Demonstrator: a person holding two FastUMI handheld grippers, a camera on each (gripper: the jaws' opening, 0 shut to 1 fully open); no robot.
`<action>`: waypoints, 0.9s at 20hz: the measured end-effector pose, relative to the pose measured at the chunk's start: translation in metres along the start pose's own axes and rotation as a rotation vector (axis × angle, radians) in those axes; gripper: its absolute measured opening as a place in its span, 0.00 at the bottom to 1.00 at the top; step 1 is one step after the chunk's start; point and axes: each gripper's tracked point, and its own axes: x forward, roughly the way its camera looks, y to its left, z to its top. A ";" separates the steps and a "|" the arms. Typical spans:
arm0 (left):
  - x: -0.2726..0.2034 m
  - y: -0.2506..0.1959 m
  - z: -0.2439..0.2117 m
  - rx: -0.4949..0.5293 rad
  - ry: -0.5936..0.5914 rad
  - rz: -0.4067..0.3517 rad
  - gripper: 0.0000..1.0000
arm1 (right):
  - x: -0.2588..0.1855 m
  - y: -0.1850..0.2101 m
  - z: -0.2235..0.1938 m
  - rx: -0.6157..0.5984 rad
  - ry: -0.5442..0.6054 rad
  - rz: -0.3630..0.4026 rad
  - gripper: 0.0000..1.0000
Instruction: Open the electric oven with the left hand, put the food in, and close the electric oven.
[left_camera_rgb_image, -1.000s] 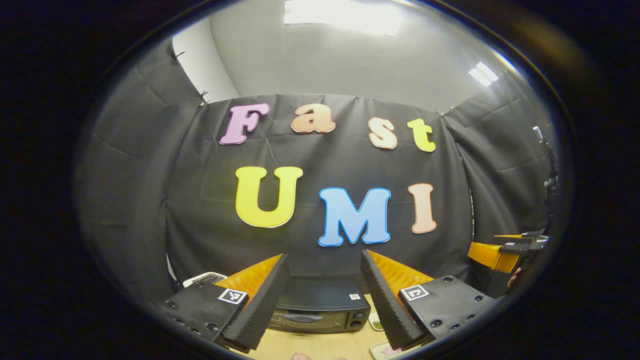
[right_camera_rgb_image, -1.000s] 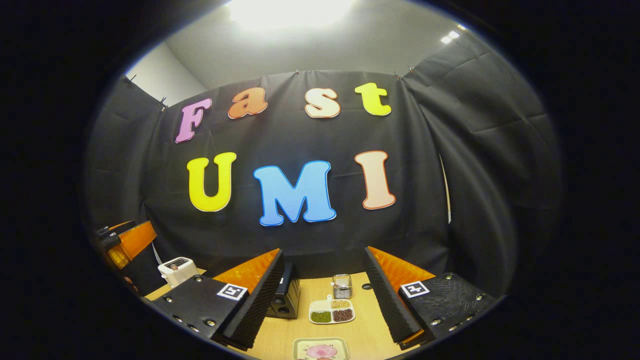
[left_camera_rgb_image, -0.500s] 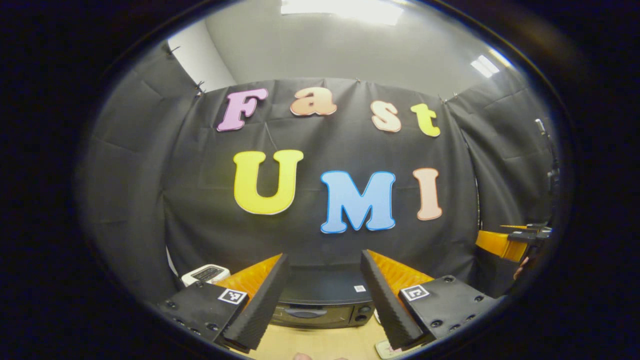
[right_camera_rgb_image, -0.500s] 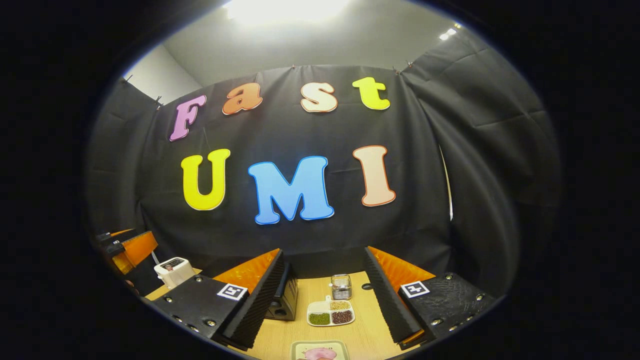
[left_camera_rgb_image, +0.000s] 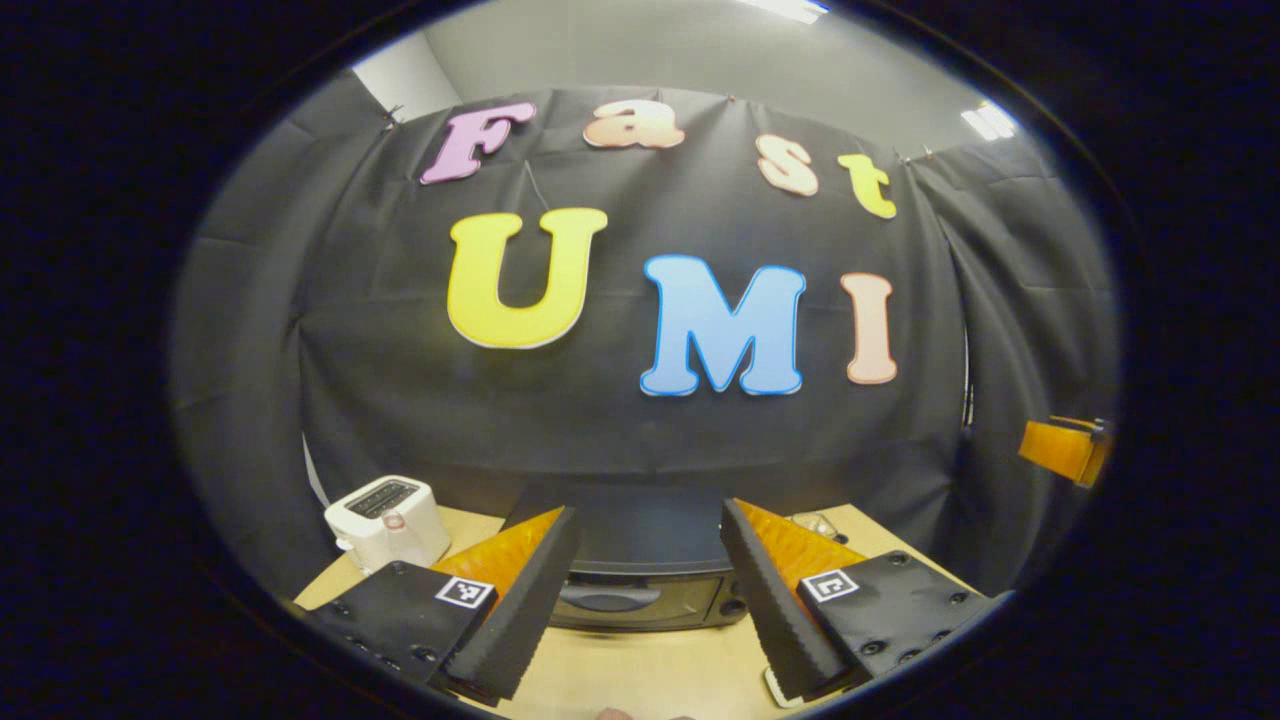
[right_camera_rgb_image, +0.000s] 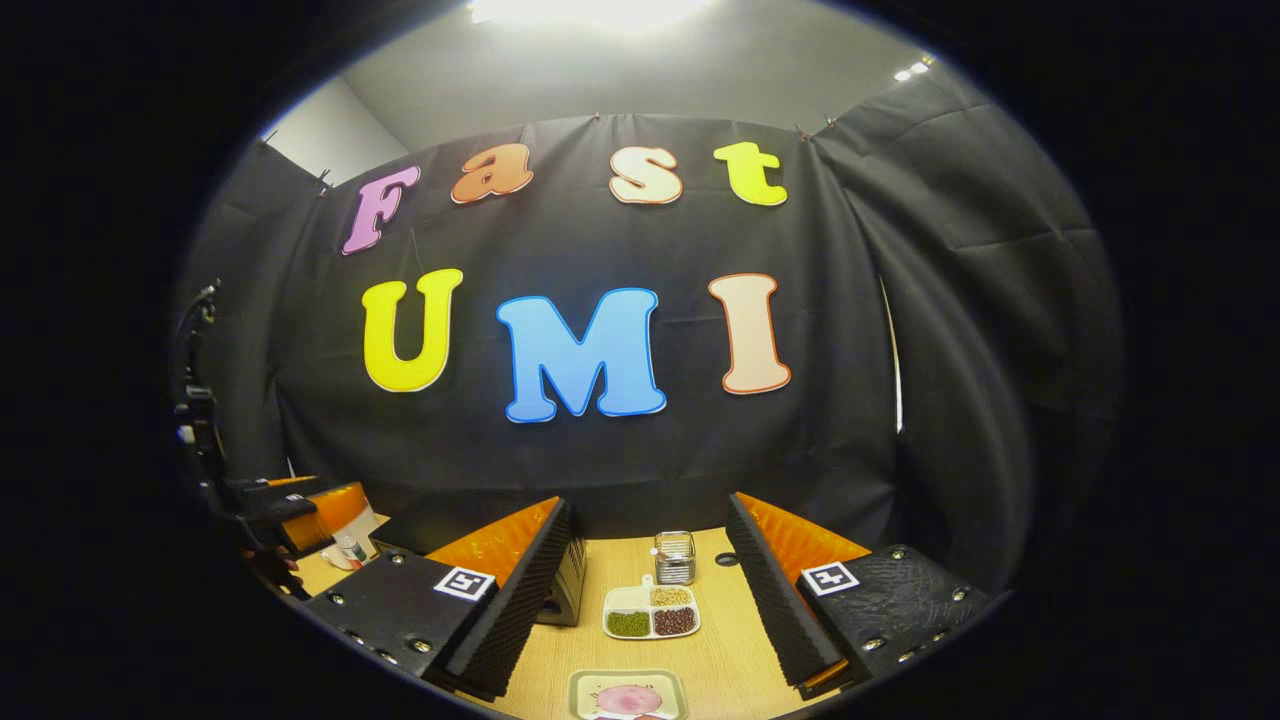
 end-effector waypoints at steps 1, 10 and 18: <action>0.012 0.004 -0.015 0.010 0.026 -0.001 0.92 | -0.001 -0.001 -0.002 0.003 0.003 -0.001 0.96; 0.097 0.030 -0.111 0.041 0.198 0.023 0.92 | -0.008 -0.027 -0.021 -0.021 0.062 -0.068 0.96; 0.137 0.037 -0.160 0.043 0.299 0.046 1.00 | -0.011 -0.034 -0.020 -0.029 0.069 -0.096 0.96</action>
